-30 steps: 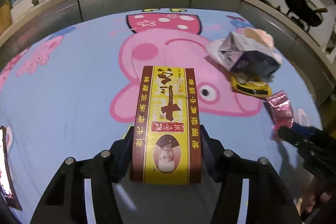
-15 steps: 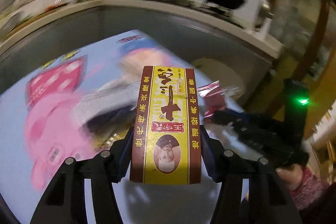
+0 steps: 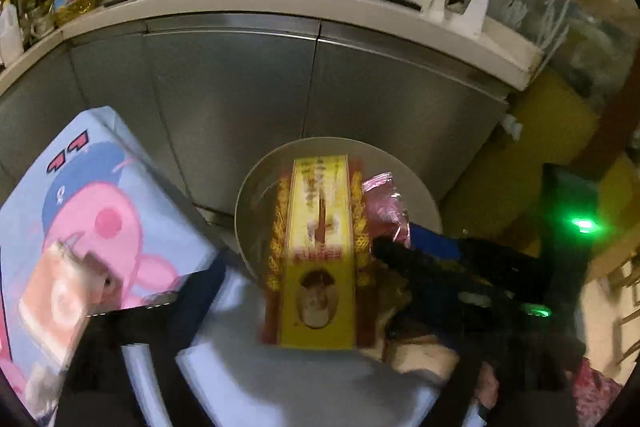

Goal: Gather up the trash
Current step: 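Carry the box and wrapper to the beige bin and open both grippers, then bring both grippers back to the remaining trash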

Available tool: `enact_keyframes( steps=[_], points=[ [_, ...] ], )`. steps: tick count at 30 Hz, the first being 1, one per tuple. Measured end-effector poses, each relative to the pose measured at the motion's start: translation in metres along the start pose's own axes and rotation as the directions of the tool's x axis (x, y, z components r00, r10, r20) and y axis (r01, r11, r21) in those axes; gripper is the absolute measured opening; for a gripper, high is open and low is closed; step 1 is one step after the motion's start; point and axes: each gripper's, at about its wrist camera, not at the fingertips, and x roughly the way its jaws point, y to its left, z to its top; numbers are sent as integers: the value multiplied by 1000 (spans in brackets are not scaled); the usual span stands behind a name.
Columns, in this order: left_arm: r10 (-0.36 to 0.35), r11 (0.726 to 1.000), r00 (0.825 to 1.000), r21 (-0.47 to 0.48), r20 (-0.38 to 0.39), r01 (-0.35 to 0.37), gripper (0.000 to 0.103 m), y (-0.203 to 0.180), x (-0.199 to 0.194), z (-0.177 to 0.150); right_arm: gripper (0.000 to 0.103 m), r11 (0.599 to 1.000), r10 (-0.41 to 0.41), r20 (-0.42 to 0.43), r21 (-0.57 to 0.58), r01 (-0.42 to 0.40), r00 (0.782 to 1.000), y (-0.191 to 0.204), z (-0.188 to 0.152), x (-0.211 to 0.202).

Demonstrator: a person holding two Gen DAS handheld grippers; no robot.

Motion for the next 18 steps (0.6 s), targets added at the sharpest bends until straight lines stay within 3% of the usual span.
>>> enact_keyframes(
  steps=[4, 6, 9, 18],
  points=[
    [55, 998, 998, -2, -18, -55, 92, 2, 3, -2, 68, 999, -15, 54, 44, 12, 998, -9, -1, -12],
    [43, 999, 999, -21, 13, -43, 91, 3, -15, -10, 68, 998, 4, 81, 69, -9, 997, -10, -9, -25],
    [79, 997, 995, -28, 68, -77, 92, 3, -49, -32, 68, 997, 36, 104, 71, -44, 994, 0, -30, -47],
    [228, 969, 969, -123, 95, -216, 92, 23, -119, -92, 67, 988, 113, 81, 94, -120, 990, 48, -80, -76]
  ],
)
